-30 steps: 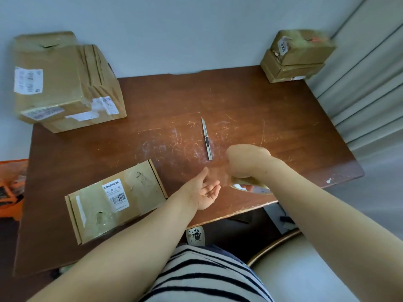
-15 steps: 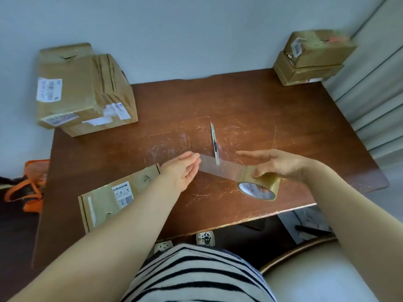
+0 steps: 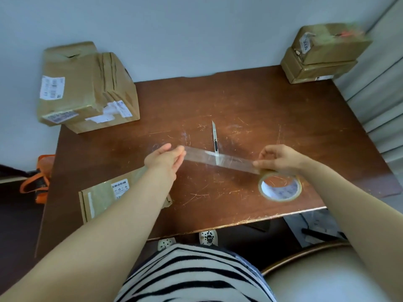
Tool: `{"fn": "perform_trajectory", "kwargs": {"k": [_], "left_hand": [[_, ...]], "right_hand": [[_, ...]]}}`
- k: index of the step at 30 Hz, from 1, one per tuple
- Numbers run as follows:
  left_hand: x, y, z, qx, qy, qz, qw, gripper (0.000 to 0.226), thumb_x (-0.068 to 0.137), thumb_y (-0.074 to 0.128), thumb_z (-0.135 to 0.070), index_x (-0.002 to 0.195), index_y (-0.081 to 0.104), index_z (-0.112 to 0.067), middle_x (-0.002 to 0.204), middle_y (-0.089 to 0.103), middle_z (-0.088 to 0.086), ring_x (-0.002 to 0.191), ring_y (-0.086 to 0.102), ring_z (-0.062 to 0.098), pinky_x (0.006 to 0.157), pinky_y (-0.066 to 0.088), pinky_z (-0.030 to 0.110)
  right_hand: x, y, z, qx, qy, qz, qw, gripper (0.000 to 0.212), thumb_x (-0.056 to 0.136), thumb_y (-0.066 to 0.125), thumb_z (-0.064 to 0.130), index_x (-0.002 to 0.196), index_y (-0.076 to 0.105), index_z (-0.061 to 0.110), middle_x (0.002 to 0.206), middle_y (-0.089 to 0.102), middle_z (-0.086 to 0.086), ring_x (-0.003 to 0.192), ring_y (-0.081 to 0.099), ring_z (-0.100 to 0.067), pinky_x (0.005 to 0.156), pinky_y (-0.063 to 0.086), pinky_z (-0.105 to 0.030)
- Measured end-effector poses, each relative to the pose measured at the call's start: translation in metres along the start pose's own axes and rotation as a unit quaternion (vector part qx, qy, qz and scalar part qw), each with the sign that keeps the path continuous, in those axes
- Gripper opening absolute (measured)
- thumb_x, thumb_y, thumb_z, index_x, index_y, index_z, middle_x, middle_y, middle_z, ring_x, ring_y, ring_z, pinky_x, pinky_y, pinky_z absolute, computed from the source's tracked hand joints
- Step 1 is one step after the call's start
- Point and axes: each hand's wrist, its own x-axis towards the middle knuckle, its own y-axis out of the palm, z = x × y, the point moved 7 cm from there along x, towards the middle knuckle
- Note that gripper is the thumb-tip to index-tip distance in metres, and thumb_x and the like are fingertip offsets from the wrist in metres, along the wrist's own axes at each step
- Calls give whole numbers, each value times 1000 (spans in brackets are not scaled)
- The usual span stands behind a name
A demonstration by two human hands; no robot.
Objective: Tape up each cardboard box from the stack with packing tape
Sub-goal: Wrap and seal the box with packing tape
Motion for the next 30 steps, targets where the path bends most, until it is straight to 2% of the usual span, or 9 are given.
{"fn": "perform_trajectory", "kwargs": {"k": [2,5,9,14,17,21,25,27,30], "left_hand": [[1,0,-7,-8,14,-1,1000,26,73,78,6,96,69,-2,91,72,16,72,73,23,78,59,29],[3,-7,-9,-1,21,-19,1000,25,73,78,5,95,69,-3,90,73,14,70,73,21,76,60,29],[3,-7,1,26,33,-25,999,31,72,80,2,98,68,-8,91,72,10,71,73,17,73,60,27],[4,0,14,71,92,-32,993,37,77,77,2,111,66,-8,102,69,9,85,71,17,75,59,24],[6,-1,26,93,99,-33,990,35,80,72,3,112,65,-9,105,70,4,92,68,16,88,53,24],[10,-8,41,118,92,-40,988,41,85,62,6,123,59,-9,99,68,-3,101,63,15,102,37,29],[12,-13,44,99,100,-45,989,36,87,60,6,119,59,-8,86,66,-7,97,63,14,101,43,28],[14,-13,45,89,101,-38,990,34,86,61,6,118,60,-6,86,65,-5,93,63,14,93,49,26],[14,-14,49,74,90,-32,993,34,84,67,2,116,61,-6,98,66,5,89,65,15,80,53,23]], "right_hand": [[0,-2,-6,-16,8,-10,1000,32,75,75,44,85,66,16,76,70,2,67,61,-10,68,48,-26],[0,-4,-7,35,22,29,999,25,80,74,34,90,66,13,70,67,1,55,55,-10,55,44,-21],[16,-9,-23,-144,62,-43,987,21,80,72,33,83,61,16,82,66,1,76,61,-16,65,50,-29],[28,10,-2,-429,107,-99,891,25,91,56,38,106,53,17,100,63,-1,92,62,-23,65,40,-28],[39,35,13,-485,81,-130,861,28,96,51,29,119,50,13,114,61,-5,102,62,-26,69,39,-30],[39,62,32,-564,-14,-164,809,35,99,38,22,132,47,11,131,51,-10,122,46,-28,100,34,-36],[14,130,32,-426,-92,-51,899,60,104,18,33,151,-8,7,158,-14,-10,147,-11,-24,121,5,-38],[8,157,16,-348,-46,12,936,70,101,15,49,149,-17,8,154,-28,-7,144,-24,-20,120,-3,-37],[10,169,0,-375,-15,15,927,72,100,14,50,148,-19,8,153,-31,-12,142,-28,-21,119,-11,-38]]}}
